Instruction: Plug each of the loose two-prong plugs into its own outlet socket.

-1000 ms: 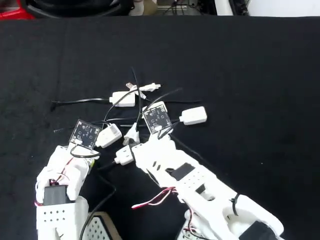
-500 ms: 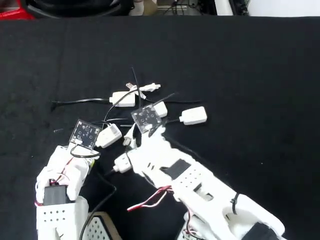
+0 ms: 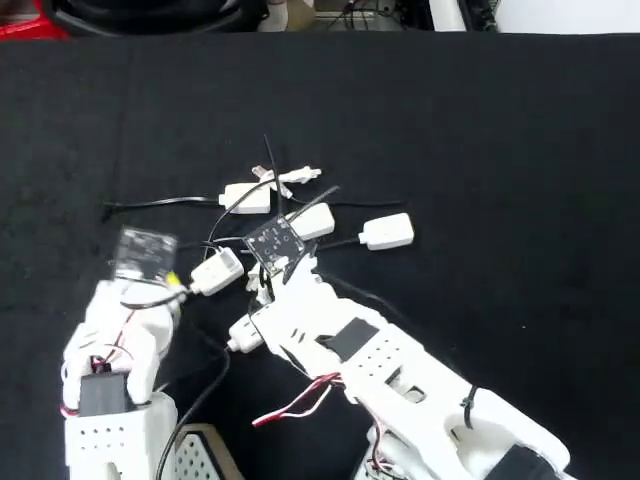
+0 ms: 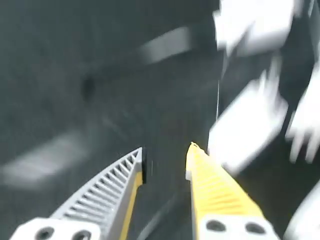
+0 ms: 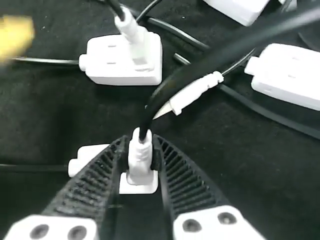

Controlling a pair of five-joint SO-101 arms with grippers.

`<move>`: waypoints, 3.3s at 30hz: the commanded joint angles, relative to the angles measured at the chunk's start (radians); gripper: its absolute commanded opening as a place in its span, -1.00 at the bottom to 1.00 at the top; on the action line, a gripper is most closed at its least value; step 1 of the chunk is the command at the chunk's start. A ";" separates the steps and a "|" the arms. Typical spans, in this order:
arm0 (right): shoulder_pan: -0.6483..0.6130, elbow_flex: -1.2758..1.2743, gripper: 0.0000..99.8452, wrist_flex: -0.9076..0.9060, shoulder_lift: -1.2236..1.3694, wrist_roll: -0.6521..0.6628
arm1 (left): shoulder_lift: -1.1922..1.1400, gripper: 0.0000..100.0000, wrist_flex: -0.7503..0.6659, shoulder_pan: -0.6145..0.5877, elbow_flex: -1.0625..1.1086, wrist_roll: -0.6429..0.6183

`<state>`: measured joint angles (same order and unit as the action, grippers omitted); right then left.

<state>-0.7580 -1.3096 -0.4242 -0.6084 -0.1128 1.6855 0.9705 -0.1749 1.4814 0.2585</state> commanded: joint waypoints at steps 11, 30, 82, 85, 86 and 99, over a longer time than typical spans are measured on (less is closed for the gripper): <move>-0.037 -0.027 -0.98 -0.060 0.019 0.018 | -0.009 -0.70 -0.683 0.410 0.226 -0.219; -0.037 -0.028 -0.97 -0.060 0.018 0.021 | -0.038 -0.69 -0.253 0.507 0.128 0.098; 0.018 0.447 -0.98 -0.408 -0.628 -0.224 | 0.150 -0.70 0.379 0.091 -0.481 0.020; 0.017 0.303 -0.98 -0.198 -0.710 -0.287 | 0.118 -0.70 0.376 0.182 -0.533 0.028; 0.015 0.259 -0.98 -0.130 -0.733 -0.295 | 0.118 -0.70 0.359 0.226 -0.521 0.038; -0.048 0.087 -0.98 -0.058 -0.811 -0.371 | 0.118 -0.70 0.256 0.544 -0.441 0.064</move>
<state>-0.7887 -1.2482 -0.4473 -1.4062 -0.4473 1.8082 1.2727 0.3529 1.0349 0.3138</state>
